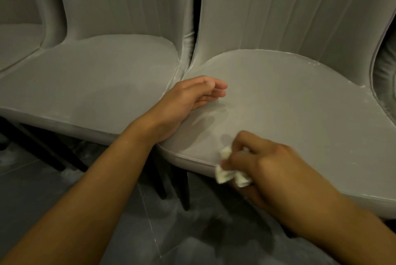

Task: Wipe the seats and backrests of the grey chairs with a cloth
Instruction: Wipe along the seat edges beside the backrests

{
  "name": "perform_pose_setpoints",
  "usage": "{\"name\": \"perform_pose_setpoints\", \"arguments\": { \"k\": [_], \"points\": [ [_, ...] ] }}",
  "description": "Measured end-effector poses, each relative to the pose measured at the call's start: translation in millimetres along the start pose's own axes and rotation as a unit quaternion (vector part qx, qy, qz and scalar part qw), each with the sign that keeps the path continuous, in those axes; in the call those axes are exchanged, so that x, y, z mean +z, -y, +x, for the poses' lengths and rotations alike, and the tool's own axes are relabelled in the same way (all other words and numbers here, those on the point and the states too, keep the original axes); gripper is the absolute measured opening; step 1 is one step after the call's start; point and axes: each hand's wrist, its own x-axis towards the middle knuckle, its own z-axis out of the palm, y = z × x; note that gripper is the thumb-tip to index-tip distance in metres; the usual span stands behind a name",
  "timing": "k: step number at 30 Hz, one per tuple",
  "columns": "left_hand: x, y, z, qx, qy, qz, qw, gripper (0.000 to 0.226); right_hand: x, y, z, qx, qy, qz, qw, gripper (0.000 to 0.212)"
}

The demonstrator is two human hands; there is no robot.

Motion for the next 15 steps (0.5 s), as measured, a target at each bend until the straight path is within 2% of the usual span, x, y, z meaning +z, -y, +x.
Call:
{"name": "perform_pose_setpoints", "arguments": {
  "k": [6,11,15],
  "points": [
    [8.7,-3.6,4.1,0.012,-0.016,0.030,0.999,0.027,24.4,25.6,32.4,-0.009,-0.034,-0.012,0.999,0.034],
    [19.8,-14.3,6.5,0.025,-0.036,0.177,0.983,0.016,5.4,0.7,-9.8,0.008,-0.001,0.014,1.000,0.025],
    [39.0,-15.7,3.3,0.055,-0.023,0.249,0.967,0.018,-19.0,-29.8,-60.3,0.045,-0.017,0.042,0.998,0.019]
  ]
}}
